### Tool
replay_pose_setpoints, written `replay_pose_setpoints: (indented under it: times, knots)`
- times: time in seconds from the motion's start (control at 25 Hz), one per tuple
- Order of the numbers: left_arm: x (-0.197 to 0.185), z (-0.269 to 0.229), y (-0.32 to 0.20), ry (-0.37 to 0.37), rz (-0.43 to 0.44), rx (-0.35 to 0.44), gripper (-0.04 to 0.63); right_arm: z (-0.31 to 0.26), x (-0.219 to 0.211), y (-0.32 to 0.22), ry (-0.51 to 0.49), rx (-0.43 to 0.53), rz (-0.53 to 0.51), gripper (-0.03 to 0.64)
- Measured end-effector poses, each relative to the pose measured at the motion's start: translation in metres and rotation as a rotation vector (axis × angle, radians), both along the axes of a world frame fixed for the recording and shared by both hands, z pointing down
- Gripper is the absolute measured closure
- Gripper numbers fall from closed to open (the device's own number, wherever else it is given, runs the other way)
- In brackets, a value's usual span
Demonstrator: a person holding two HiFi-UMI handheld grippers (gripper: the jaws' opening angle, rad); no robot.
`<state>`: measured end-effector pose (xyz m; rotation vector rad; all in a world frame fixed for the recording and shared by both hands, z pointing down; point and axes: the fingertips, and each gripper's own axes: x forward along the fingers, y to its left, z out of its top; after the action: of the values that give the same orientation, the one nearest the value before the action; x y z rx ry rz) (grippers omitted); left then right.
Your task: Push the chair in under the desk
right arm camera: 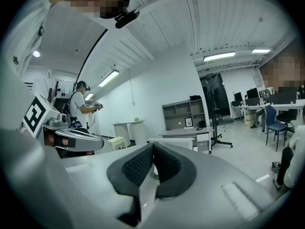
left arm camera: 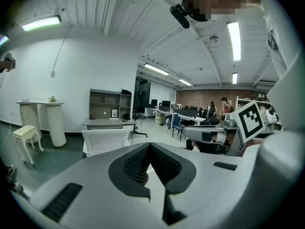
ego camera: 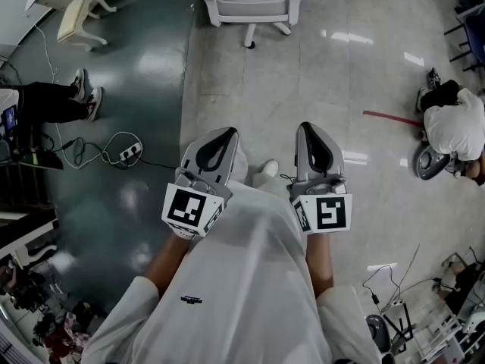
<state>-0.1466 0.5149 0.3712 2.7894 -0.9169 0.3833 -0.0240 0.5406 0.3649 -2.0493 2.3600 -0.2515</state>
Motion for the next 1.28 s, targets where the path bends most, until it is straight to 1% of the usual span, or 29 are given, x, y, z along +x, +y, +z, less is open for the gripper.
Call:
replay_pose_setpoints:
  times: [0.12, 0.24, 0.28, 0.4, 0.44, 0.48, 0.56, 0.68, 0.76, 0.88, 0.96, 1.04, 1.12, 1.2, 1.28]
  knots:
    - [-0.011, -0.005, -0.008, -0.006, -0.007, -0.006, 0.588, -0.006, -0.010, -0.007, 0.009, -0.009, -0.003, 0.615]
    - [-0.019, -0.010, -0.022, 0.016, -0.010, -0.011, 0.588, -0.011, -0.018, -0.019, 0.023, -0.008, 0.001, 0.615]
    - [-0.023, -0.010, -0.027, 0.024, -0.008, -0.014, 0.588, -0.014, -0.021, -0.024, 0.013, 0.003, 0.004, 0.615]
    - [-0.039, -0.012, -0.044, 0.030, -0.006, -0.019, 0.588, -0.029, -0.036, -0.037, -0.089, 0.064, -0.008, 0.614]
    - [-0.046, -0.014, -0.051, 0.038, -0.016, -0.022, 0.588, -0.033, -0.042, -0.042, -0.106, 0.072, -0.015, 0.614]
    - [-0.052, -0.016, -0.060, 0.052, -0.027, -0.029, 0.588, -0.038, -0.046, -0.049, -0.101, 0.074, -0.017, 0.614]
    - [-0.065, -0.020, -0.078, 0.076, -0.042, -0.045, 0.588, -0.047, -0.053, -0.064, -0.057, 0.082, -0.007, 0.614]
    - [-0.087, -0.025, -0.104, 0.088, -0.049, -0.026, 0.588, -0.060, -0.061, -0.087, -0.015, 0.118, 0.010, 0.613]
    - [-0.104, -0.031, -0.123, 0.111, -0.067, -0.005, 0.588, -0.064, -0.073, -0.105, -0.018, 0.128, -0.025, 0.612]
    - [-0.130, -0.024, -0.144, 0.148, -0.116, -0.015, 0.588, -0.047, -0.104, -0.133, -0.004, 0.050, -0.119, 0.614]
    - [-0.146, -0.009, -0.154, 0.136, -0.118, -0.032, 0.588, -0.034, -0.131, -0.147, 0.032, 0.021, -0.159, 0.614]
    - [-0.163, 0.001, -0.160, 0.106, -0.105, -0.047, 0.588, -0.030, -0.158, -0.155, 0.044, 0.023, -0.185, 0.614]
    - [-0.182, 0.000, -0.168, 0.116, -0.121, -0.051, 0.588, -0.029, -0.176, -0.163, 0.029, 0.027, -0.207, 0.614]
    - [-0.197, 0.000, -0.180, 0.128, -0.159, -0.051, 0.588, -0.030, -0.183, -0.175, 0.017, 0.032, -0.214, 0.614]
    - [-0.204, 0.002, -0.192, 0.130, -0.180, -0.051, 0.588, -0.030, -0.182, -0.188, 0.018, 0.038, -0.207, 0.614]
